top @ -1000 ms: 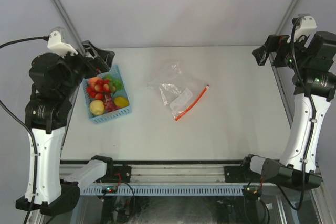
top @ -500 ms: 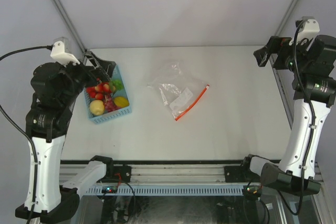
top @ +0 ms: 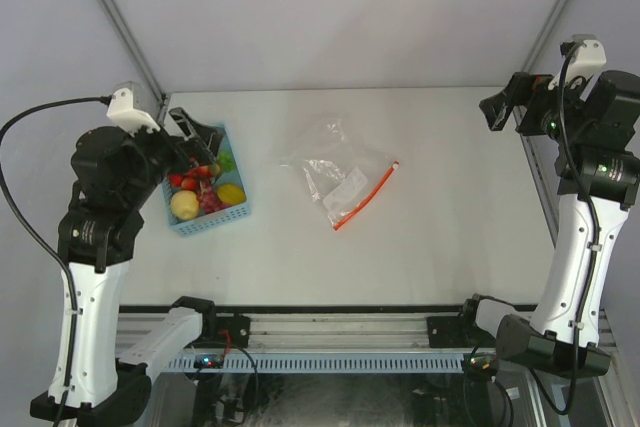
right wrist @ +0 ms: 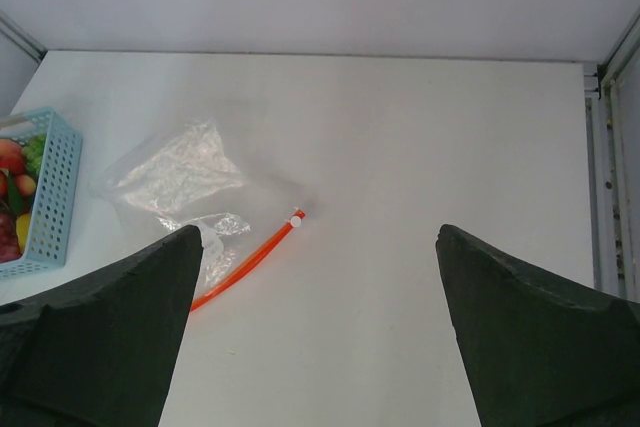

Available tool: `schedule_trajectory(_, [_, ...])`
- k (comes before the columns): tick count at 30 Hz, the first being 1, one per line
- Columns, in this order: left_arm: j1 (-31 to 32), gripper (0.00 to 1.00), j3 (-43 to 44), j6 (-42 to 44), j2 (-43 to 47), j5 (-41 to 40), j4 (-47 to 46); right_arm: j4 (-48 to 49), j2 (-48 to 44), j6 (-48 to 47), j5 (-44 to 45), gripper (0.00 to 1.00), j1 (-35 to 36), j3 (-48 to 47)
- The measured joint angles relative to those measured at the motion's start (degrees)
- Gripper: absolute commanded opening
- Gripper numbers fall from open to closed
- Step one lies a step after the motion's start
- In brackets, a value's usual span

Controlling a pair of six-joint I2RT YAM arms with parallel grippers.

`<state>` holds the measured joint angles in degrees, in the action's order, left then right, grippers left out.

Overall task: Open the zip-top bag and remove the fake food
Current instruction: Reset both arms

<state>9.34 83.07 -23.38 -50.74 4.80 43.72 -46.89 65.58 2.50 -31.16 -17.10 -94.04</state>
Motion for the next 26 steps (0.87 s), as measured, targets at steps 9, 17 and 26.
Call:
schedule_trajectory(9, [0.0,1.0,-0.63,-0.22,1.79,-0.09,-0.96,0.09,0.35,0.24,-0.87,1.0,0.02,-0.02])
schedule_trajectory(17, [0.0,1.0,-0.63,-0.48,2.05,-0.09,-1.14,0.44,0.33,0.13,-0.9,1.0,0.55,0.0])
schedule_trajectory(26, [0.0,1.0,-0.42,-0.37,1.33,-0.04,-0.59,0.46,0.31,-0.42,-0.85,1.0,1.84,0.0])
